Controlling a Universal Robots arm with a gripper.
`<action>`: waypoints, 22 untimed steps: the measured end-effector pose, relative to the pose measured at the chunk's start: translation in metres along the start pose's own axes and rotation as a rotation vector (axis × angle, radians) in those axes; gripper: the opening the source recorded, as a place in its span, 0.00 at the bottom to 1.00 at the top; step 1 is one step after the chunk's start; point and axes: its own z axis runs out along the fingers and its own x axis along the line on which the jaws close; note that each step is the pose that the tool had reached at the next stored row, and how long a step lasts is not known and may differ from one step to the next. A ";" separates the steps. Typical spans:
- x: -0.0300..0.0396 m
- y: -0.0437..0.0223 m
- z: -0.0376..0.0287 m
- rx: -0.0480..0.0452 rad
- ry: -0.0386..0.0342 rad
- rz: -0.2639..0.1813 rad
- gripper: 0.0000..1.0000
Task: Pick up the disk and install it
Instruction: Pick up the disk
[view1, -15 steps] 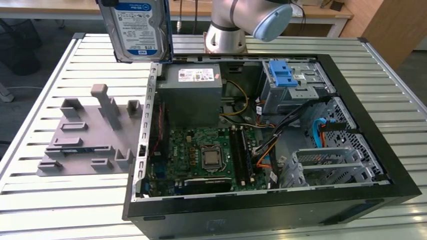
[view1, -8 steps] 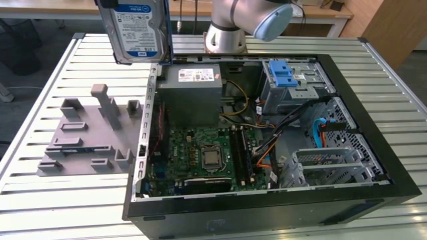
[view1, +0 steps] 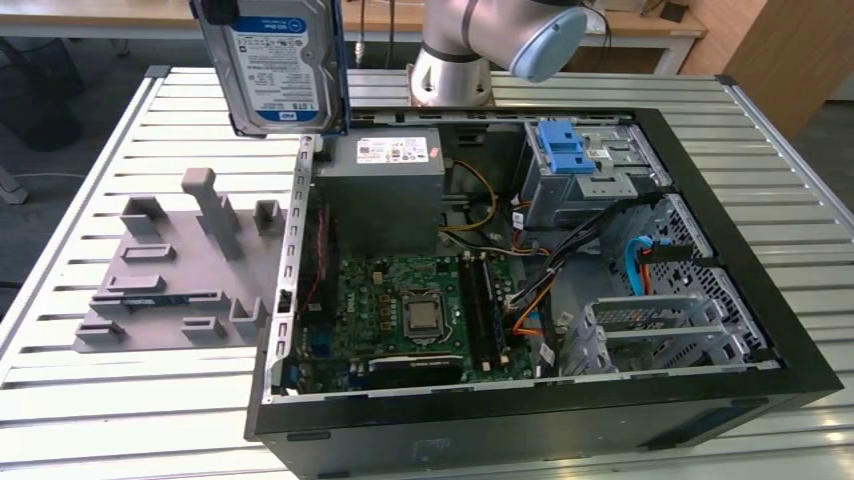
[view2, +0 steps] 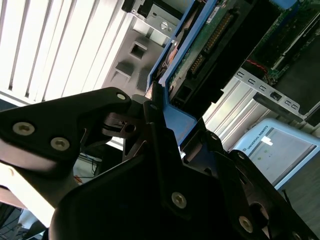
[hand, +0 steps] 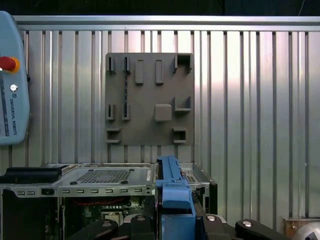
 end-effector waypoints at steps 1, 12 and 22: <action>0.0000 -0.0012 0.0001 0.0000 -0.0001 0.000 0.36; 0.0001 -0.0045 0.0009 0.0000 -0.0001 0.000 0.36; 0.0001 -0.0049 0.0012 0.0000 -0.0001 0.000 0.36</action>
